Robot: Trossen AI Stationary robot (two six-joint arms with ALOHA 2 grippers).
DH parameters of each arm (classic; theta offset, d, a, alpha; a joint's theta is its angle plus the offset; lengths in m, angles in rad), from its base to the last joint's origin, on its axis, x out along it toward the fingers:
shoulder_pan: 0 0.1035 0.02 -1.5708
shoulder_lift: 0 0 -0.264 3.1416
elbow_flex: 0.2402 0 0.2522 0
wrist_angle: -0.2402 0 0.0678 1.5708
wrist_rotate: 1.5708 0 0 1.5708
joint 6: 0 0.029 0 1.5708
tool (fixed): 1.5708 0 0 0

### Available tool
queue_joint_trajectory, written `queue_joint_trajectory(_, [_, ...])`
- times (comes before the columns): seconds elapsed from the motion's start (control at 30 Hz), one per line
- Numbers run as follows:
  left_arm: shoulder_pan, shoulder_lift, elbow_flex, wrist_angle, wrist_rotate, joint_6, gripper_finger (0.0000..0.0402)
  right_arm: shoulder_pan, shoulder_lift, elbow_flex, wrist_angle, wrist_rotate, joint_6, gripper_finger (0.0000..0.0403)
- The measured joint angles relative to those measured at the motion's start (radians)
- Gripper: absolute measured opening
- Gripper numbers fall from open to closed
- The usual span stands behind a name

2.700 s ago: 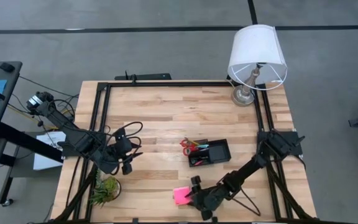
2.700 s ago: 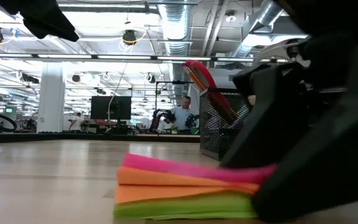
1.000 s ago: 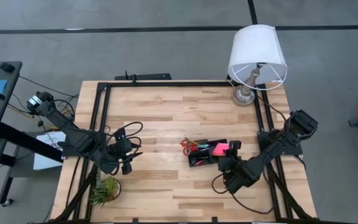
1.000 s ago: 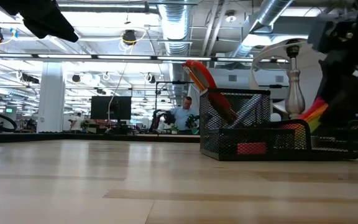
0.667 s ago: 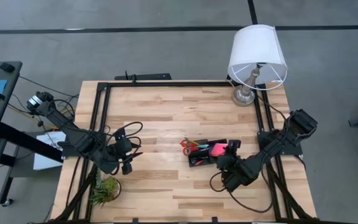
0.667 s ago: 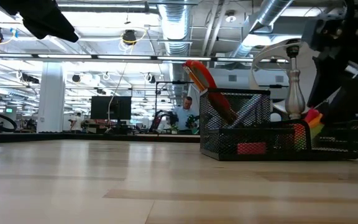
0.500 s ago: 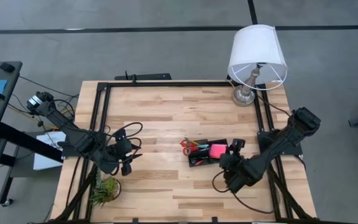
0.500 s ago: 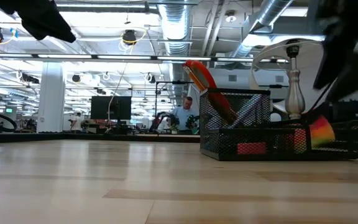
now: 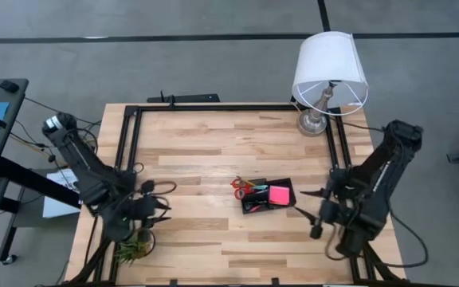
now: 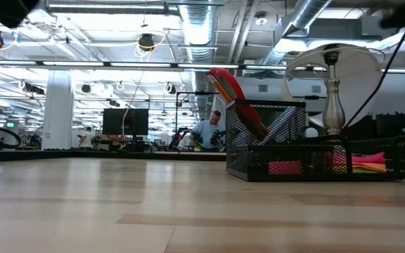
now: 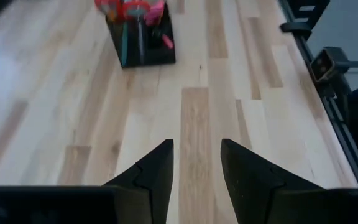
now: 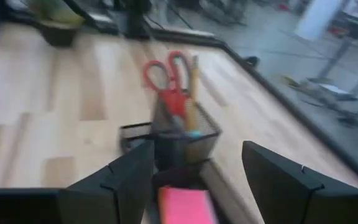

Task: Pick and place office supplies into organizer
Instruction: Return to Home Position

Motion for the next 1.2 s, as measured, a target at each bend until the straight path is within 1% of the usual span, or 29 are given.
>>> queue_joint_trajectory(0.1, [-0.118, 0.000, 0.000, -0.045, -0.124, -0.021, 0.0126, 0.097, -0.029, -0.135, 0.140, 0.070, 0.074, 0.0240])
queue_joint_trajectory(0.17, [-0.200, 0.000, 0.000, -0.093, -0.202, -0.064, 0.0126, 0.145, -0.045, -0.218, 0.240, 0.156, 0.095, 0.0240])
queue_joint_trajectory(0.23, [-0.279, 0.000, 0.000, -0.145, -0.303, -0.100, 0.0126, 0.167, -0.061, -0.278, 0.316, 0.246, 0.092, 0.0240])
queue_joint_trajectory(0.3, [-0.342, -0.001, -0.013, -0.159, -0.442, -0.104, 0.0126, 0.157, -0.082, -0.311, 0.340, 0.273, 0.084, 0.0240])
queue_joint_trajectory(0.33, [-0.361, -0.003, -0.028, -0.152, -0.519, -0.104, 0.0126, 0.140, -0.093, -0.319, 0.342, 0.274, 0.084, 0.0240])
queue_joint_trajectory(0.37, [-0.370, -0.005, -0.047, -0.122, -0.572, -0.106, 0.0125, 0.119, -0.106, -0.320, 0.343, 0.273, 0.083, 0.0240])
queue_joint_trajectory(0.4, [-0.370, -0.006, -0.069, -0.073, -0.598, -0.123, 0.0123, 0.097, -0.119, -0.320, 0.362, 0.270, 0.081, 0.0240])
queue_joint_trajectory(0.47, [-0.350, -0.005, -0.116, 0.053, -0.598, -0.175, 0.0119, 0.052, -0.143, -0.316, 0.421, 0.240, 0.059, 0.0240])
queue_joint_trajectory(0.53, [-0.316, 0.001, -0.158, 0.225, -0.548, -0.180, 0.0114, 0.016, -0.162, -0.306, 0.529, 0.163, -0.017, 0.0240])
queue_joint_trajectory(0.6, [-0.273, 0.002, -0.182, 0.405, -0.433, -0.060, 0.0111, -0.014, -0.184, -0.287, 0.687, 0.080, -0.175, 0.0240])
queue_joint_trajectory(0.63, [-0.244, 0.002, -0.183, 0.484, -0.346, 0.041, 0.0110, -0.026, -0.194, -0.275, 0.771, 0.029, -0.297, 0.0240])
queue_joint_trajectory(0.7, [-0.173, 0.001, -0.183, 0.643, -0.160, 0.292, 0.0109, -0.058, -0.207, -0.251, 0.970, -0.100, -0.617, 0.0240])
queue_joint_trajectory(0.77, [-0.102, -0.008, -0.183, 0.741, 0.045, 0.553, 0.0109, -0.092, -0.214, -0.238, 1.145, -0.226, -0.935, 0.0240])
queue_joint_trajectory(0.8, [-0.073, -0.018, -0.183, 0.756, 0.149, 0.663, 0.0109, -0.107, -0.221, -0.237, 1.208, -0.279, -1.066, 0.0240])
queue_joint_trajectory(0.83, [-0.045, -0.034, -0.183, 0.745, 0.241, 0.753, 0.0109, -0.122, -0.232, -0.237, 1.239, -0.316, -1.162, 0.0240])
queue_joint_trajectory(0.87, [-0.020, -0.050, -0.182, 0.713, 0.309, 0.807, 0.0109, -0.136, -0.247, -0.237, 1.245, -0.335, -1.218, 0.0240])
queue_joint_trajectory(0.9, [0.007, -0.071, -0.182, 0.654, 0.340, 0.823, 0.0109, -0.151, -0.267, -0.237, 1.227, -0.339, -1.227, 0.0240])
queue_joint_trajectory(0.93, [0.031, -0.098, -0.182, 0.575, 0.345, 0.810, 0.0109, -0.167, -0.290, -0.237, 1.184, -0.340, -1.209, 0.0240])
queue_joint_trajectory(1.0, [0.071, -0.157, -0.183, 0.429, 0.316, 0.720, 0.0109, -0.198, -0.337, -0.237, 1.071, -0.365, -1.138, 0.0240])
queue_joint_trajectory(1.07, [0.101, -0.216, -0.183, 0.329, 0.302, 0.646, 0.0109, -0.231, -0.385, -0.243, 0.960, -0.402, -1.070, 0.0240])
queue_joint_trajectory(1.1, [0.116, -0.246, -0.185, 0.302, 0.306, 0.629, 0.0109, -0.250, -0.410, -0.249, 0.928, -0.418, -1.051, 0.0240])
queue_joint_trajectory(1.13, [0.127, -0.275, -0.196, 0.311, 0.321, 0.628, 0.0109, -0.269, -0.434, -0.261, 0.920, -0.427, -1.041, 0.0240])
queue_joint_trajectory(1.2, [0.141, -0.344, -0.244, 0.383, 0.382, 0.718, 0.0109, -0.311, -0.485, -0.301, 0.936, -0.452, -1.049, 0.0240])
